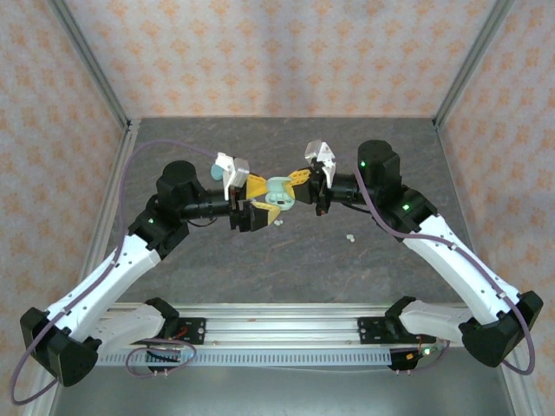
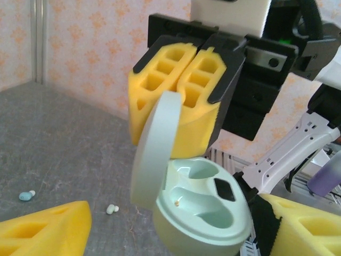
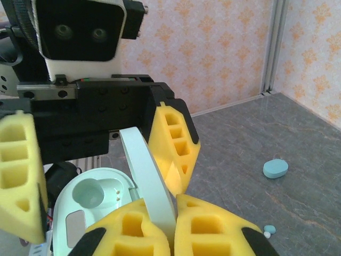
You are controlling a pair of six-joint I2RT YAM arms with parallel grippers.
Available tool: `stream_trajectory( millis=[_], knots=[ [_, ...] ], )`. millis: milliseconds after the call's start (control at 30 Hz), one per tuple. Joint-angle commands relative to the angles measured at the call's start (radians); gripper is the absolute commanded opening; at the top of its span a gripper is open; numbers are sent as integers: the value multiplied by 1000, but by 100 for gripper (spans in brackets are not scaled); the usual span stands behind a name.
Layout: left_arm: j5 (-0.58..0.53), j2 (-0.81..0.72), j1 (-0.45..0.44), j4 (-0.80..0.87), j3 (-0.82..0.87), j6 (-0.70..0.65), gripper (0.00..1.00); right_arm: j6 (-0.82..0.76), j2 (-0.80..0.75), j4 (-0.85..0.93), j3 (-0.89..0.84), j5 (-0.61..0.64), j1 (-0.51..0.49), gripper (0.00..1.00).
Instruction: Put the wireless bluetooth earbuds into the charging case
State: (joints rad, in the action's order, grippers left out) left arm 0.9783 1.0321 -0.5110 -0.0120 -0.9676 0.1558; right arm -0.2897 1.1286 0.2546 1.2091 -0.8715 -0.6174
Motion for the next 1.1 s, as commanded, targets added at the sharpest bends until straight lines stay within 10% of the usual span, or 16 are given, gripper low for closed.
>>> stream_trajectory(
  millis=[0,533,1067],
  knots=[
    [56,10,-9,-2,-44,-10,74,-16,-4,-1,39,-18,-8,0],
    [103,43,-18,64,-73,-66,28,8,18,8,50,-38,-7,0],
    [112,51,-3,107,-28,-87,11,108,34,-3,48,15,-7,46]
  ],
)
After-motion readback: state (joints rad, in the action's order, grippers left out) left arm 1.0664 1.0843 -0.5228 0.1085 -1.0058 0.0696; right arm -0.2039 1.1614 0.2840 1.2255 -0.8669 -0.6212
